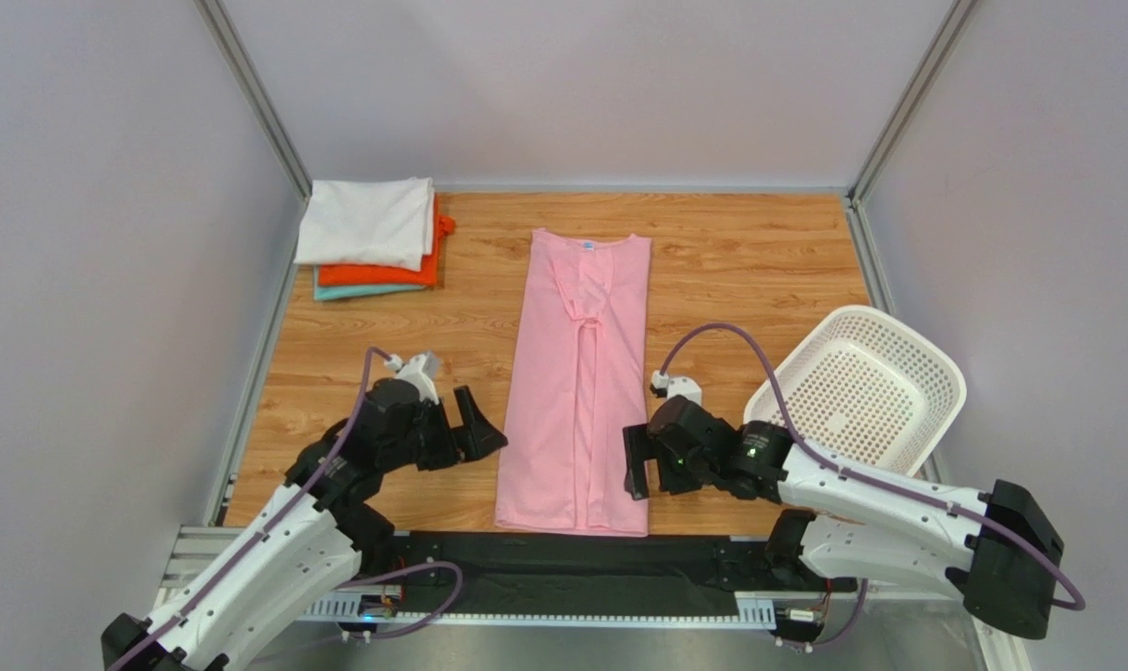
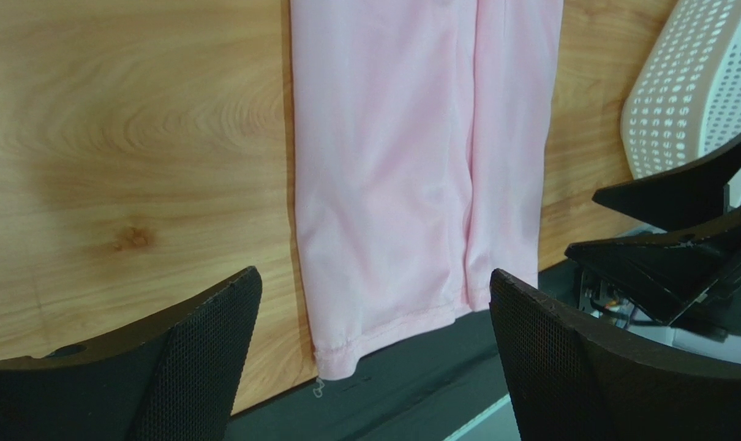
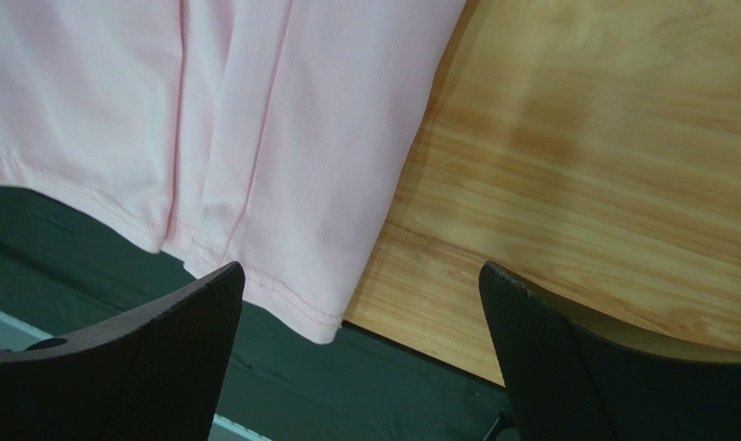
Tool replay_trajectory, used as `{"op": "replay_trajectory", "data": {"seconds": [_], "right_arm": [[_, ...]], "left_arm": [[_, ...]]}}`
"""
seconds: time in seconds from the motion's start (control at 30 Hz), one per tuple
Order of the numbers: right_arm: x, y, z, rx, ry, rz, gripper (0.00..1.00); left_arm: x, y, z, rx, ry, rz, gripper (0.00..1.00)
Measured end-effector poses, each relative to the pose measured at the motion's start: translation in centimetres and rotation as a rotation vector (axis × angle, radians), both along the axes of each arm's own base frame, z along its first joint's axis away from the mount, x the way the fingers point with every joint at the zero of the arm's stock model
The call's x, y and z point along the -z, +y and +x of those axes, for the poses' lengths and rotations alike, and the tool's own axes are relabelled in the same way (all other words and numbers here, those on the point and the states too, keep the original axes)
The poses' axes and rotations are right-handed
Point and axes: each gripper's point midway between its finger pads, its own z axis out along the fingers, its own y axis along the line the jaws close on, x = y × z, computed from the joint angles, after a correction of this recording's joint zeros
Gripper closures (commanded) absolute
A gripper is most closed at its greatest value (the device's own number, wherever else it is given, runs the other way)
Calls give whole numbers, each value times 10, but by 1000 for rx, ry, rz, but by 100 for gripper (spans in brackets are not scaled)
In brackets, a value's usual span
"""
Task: Fold and stack the t-shirts
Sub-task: Fold the tshirt
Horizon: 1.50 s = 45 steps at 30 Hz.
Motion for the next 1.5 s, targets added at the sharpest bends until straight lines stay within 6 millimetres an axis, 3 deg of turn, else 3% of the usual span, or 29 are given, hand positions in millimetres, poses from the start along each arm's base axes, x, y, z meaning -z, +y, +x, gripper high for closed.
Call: {"op": "replay_trajectory", "data": {"seconds": [0.1, 0.2, 0.33, 0.43, 0.53, 0.8, 0.93, 1.1, 1.13, 1.2, 1.23, 1.27, 1.37, 1.5], "right_arm": [[14, -5, -17, -35, 51, 25, 0], [15, -4, -29, -76, 73, 78, 0], [12, 6, -40, -141, 90, 158, 1], [17, 8, -48, -182, 115, 182, 4], [20, 10, -53, -209, 133, 194, 14], [34, 14, -65, -243, 200, 156, 24], [40, 13, -68, -241, 223, 135, 38], [46, 17, -72, -240, 249, 142, 52], [47, 18, -73, -240, 256, 142, 63], [49, 19, -74, -239, 265, 139, 74], [50, 18, -75, -237, 271, 135, 88], [52, 17, -75, -238, 275, 127, 92], [53, 17, -75, -231, 277, 123, 99], [48, 16, -71, -225, 254, 106, 100]], "left_arm": [[24, -5, -20, 27, 77, -14, 0], [51, -10, -47, 75, 180, 0, 2], [68, -14, -73, 127, 258, 15, 9], [73, -15, -78, 120, 288, 13, 16], [80, -14, -79, 108, 311, 13, 24], [91, -20, -87, 124, 372, 4, 58], [94, -24, -88, 135, 389, -3, 82], [95, -29, -90, 155, 393, -25, 96], [94, -30, -90, 159, 394, -30, 100], [93, -31, -90, 164, 392, -37, 100], [93, -31, -90, 167, 391, -41, 100], [93, -32, -90, 169, 390, -43, 100], [92, -33, -90, 174, 388, -48, 100], [89, -34, -89, 181, 373, -56, 100]]}}
